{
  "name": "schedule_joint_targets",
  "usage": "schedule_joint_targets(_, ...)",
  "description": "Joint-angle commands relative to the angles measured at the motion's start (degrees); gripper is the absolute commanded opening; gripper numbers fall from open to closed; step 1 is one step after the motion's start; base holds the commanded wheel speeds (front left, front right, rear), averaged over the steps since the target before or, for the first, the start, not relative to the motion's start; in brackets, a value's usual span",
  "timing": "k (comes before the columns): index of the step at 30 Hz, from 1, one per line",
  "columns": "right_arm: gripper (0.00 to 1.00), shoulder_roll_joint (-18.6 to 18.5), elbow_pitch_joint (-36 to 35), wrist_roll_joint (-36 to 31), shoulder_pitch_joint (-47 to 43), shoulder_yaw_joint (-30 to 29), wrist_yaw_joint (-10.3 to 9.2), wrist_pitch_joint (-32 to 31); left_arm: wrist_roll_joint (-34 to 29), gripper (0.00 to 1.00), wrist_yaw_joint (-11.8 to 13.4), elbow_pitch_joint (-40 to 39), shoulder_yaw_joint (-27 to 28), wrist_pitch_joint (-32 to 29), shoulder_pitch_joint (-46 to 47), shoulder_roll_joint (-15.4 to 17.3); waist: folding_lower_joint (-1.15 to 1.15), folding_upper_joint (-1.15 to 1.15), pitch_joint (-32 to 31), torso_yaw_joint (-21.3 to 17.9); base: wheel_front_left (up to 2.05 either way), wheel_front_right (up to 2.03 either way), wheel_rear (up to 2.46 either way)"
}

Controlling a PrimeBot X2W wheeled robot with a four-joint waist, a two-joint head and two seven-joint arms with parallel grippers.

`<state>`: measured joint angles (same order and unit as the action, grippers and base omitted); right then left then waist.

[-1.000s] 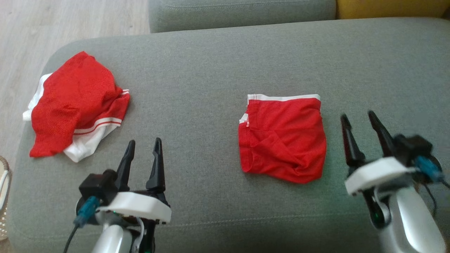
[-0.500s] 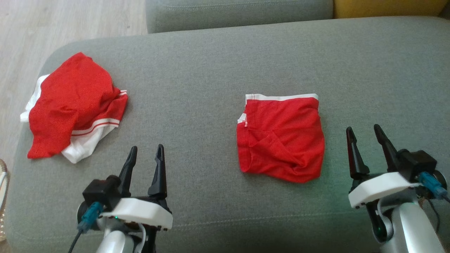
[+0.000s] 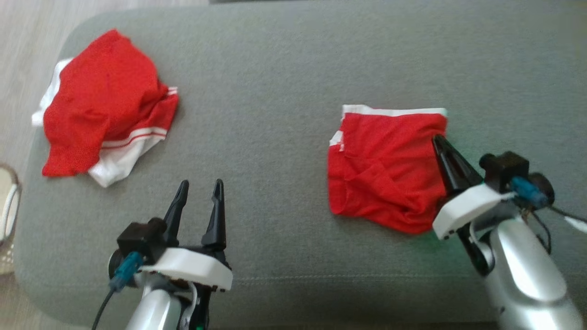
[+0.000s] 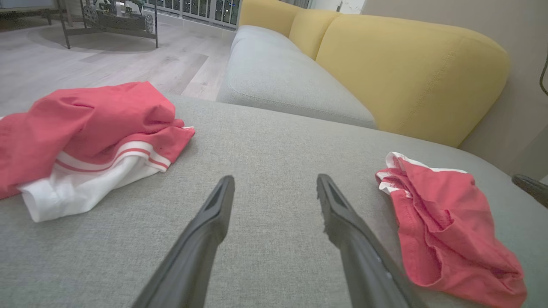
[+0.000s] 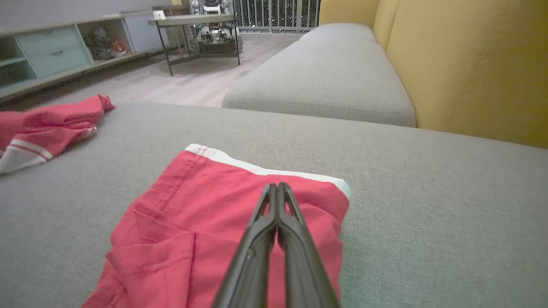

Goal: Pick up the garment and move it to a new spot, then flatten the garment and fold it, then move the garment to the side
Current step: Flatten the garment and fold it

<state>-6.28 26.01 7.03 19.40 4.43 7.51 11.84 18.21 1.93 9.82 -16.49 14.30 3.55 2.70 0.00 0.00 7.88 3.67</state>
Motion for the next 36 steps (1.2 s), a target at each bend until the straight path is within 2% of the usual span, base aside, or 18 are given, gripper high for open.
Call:
schedule_joint_targets(1,0.0,-1.6,0.6,0.3,3.7,2.5,-0.02,-0.2,-0.2,1.0,-0.5,-1.1,1.1,0.7,3.1,0.2,0.0,0.0,1.8,1.8,0.0,0.0,0.0)
schedule_joint_targets(4,0.0,-2.5,3.5,1.1,5.6,3.9,-0.02,-0.8,0.0,1.0,-0.6,-0.8,0.6,0.7,3.8,0.2,0.0,0.0,2.6,2.6,0.0,0.0,0.0)
schedule_joint_targets(7,0.0,-2.7,8.1,5.0,7.6,5.8,-0.02,-3.5,0.4,1.0,-0.6,-0.6,0.0,0.7,4.5,0.2,0.0,0.0,3.4,3.8,0.0,0.0,0.0)
schedule_joint_targets(14,0.0,-4.8,13.4,12.6,9.4,14.2,-0.02,-6.7,0.5,1.0,-0.2,1.2,-0.5,0.7,5.2,0.2,0.0,0.0,3.7,5.3,0.0,0.0,0.0)
schedule_joint_targets(18,0.0,-5.6,12.9,16.8,8.8,18.9,-0.02,-6.9,0.7,1.0,0.0,1.4,-0.4,0.7,5.1,0.2,0.0,0.0,2.9,5.1,0.0,0.0,0.0)
schedule_joint_targets(29,0.0,-8.8,6.2,27.4,5.4,31.5,-0.02,-9.1,0.5,1.0,0.1,1.8,0.0,0.7,4.2,0.2,0.0,0.0,0.3,4.0,0.0,0.0,0.0)
schedule_joint_targets(36,0.0,-10.1,7.6,31.0,4.8,34.3,-0.02,-10.9,0.5,1.0,0.2,1.9,0.1,0.7,3.7,0.2,0.0,0.0,-1.1,4.2,0.0,0.0,0.0)
